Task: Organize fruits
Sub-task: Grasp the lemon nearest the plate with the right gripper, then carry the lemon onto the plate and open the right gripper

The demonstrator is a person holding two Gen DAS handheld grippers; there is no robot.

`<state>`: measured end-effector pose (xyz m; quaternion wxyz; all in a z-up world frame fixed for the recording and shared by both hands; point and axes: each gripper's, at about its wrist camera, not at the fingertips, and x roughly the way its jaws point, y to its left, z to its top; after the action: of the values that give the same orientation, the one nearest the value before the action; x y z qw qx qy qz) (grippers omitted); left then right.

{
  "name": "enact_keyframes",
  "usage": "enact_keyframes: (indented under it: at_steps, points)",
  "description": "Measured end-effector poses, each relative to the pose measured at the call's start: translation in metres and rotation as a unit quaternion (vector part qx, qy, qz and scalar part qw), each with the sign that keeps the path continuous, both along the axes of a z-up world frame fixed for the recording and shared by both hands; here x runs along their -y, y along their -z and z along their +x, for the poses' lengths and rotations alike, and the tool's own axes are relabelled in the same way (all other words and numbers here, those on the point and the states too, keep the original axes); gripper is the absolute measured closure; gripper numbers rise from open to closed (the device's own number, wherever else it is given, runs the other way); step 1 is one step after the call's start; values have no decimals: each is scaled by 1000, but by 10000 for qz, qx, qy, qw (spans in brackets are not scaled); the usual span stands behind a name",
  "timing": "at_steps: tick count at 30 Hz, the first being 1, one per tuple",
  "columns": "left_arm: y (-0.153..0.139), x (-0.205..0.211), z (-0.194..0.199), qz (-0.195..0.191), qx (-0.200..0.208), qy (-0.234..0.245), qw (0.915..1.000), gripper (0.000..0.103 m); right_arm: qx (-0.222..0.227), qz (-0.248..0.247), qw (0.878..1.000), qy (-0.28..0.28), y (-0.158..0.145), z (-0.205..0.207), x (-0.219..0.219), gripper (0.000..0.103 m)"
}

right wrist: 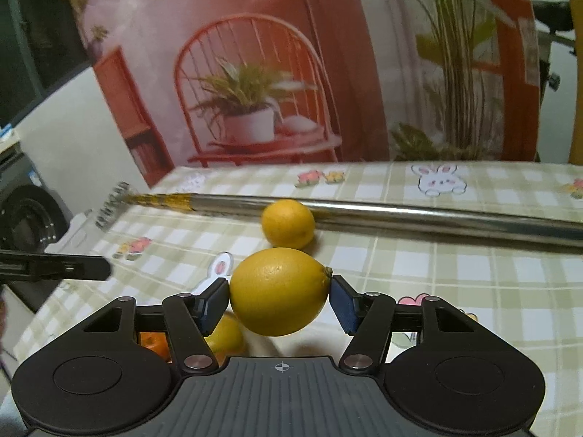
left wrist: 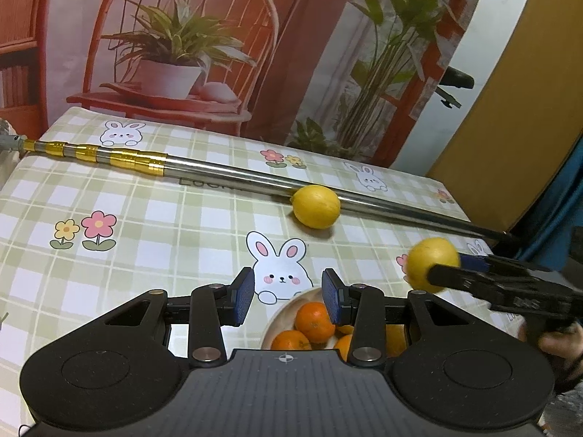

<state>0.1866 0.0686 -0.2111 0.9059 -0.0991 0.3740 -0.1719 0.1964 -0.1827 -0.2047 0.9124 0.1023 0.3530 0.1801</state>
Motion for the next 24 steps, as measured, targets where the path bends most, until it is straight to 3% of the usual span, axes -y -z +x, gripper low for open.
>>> enact_keyframes:
  at_steps: [8,24]
  points:
    - [-4,-1,-18,20,99,42,9999,60,108,-81,9988,-467,-26,-59,-9,47]
    - [-5,-15,-46,-16,100,1,9999,60,-618,-526,9909,-1076,7,-104,-53,47]
